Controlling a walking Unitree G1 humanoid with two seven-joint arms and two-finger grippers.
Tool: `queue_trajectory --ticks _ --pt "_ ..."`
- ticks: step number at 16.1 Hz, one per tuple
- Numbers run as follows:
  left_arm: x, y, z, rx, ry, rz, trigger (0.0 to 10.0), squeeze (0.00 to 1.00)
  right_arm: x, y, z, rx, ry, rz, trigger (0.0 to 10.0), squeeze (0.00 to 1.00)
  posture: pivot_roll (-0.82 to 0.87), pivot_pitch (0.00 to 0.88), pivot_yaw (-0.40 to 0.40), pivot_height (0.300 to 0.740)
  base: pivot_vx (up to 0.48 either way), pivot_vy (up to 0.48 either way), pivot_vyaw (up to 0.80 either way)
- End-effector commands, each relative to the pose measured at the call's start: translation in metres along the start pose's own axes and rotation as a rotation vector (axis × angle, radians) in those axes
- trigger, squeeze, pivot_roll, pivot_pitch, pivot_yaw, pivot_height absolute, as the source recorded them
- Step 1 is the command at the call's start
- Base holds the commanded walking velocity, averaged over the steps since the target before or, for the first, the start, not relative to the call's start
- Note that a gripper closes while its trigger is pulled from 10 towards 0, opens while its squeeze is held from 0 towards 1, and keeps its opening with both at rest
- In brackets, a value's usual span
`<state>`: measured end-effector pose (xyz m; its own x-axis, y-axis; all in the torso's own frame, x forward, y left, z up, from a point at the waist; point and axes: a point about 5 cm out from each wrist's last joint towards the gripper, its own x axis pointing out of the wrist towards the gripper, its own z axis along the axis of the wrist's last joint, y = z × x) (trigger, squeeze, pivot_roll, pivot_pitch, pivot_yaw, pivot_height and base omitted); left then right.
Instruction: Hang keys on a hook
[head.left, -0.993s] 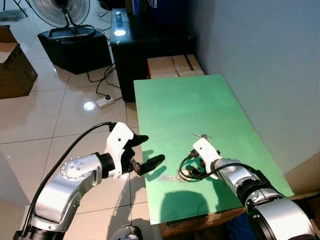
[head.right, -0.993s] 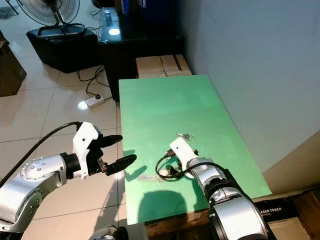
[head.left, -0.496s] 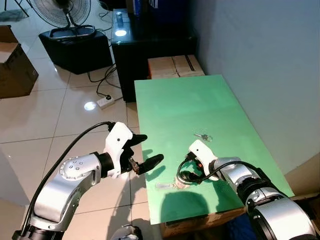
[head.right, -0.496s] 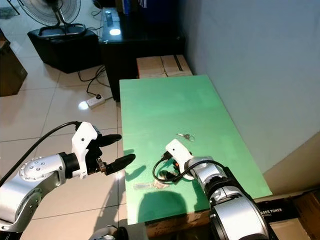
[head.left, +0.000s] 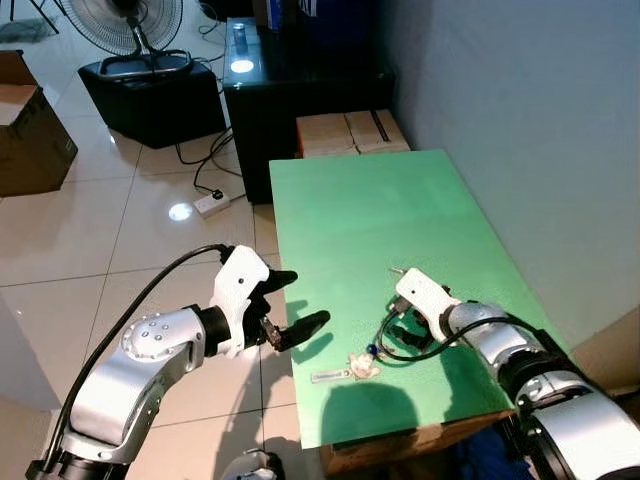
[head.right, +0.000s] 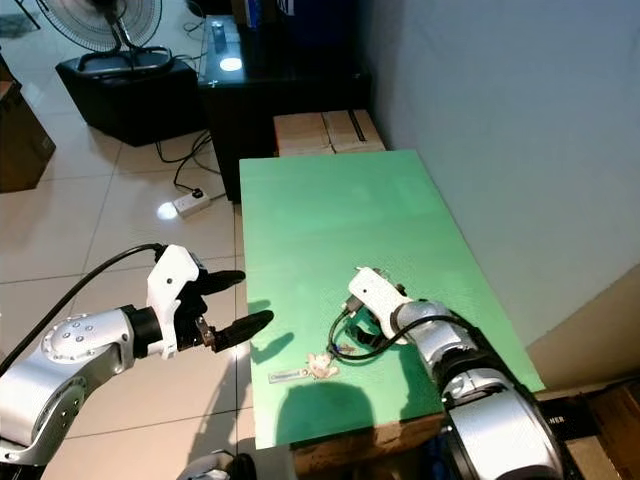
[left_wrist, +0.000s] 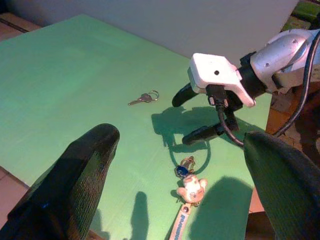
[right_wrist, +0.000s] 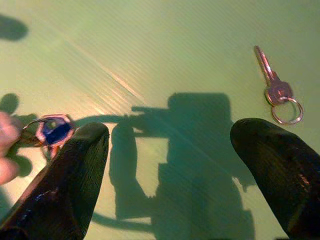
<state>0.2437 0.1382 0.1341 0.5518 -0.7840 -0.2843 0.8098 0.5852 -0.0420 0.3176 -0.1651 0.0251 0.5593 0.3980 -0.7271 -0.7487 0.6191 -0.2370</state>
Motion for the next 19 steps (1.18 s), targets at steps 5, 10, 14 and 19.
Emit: queue_trajectory --ticks 5,10,14,19 --pt "-0.004 -0.001 0.005 0.025 0.015 -0.006 10.0 0.00 0.001 0.011 0.009 -0.180 -0.028 0.172 10.0 0.00 -0.04 0.123 0.039 0.740 0.000 0.000 0.00" --pt "-0.009 -0.002 0.004 0.023 0.030 -0.004 10.0 0.00 0.001 0.016 0.004 -0.243 0.008 0.244 10.0 0.00 0.00 0.169 0.035 0.740 0.000 0.000 0.00" --pt "-0.020 -0.003 0.006 0.040 0.057 0.007 10.0 0.00 0.004 0.018 0.007 -0.224 -0.020 0.211 10.0 0.00 0.05 0.223 0.051 0.740 0.000 0.000 0.00" --pt "-0.025 -0.001 0.007 0.057 0.080 0.015 10.0 0.00 0.003 0.017 0.002 -0.159 -0.006 0.218 0.0 0.00 0.06 0.223 0.064 0.740 0.000 0.000 0.00"
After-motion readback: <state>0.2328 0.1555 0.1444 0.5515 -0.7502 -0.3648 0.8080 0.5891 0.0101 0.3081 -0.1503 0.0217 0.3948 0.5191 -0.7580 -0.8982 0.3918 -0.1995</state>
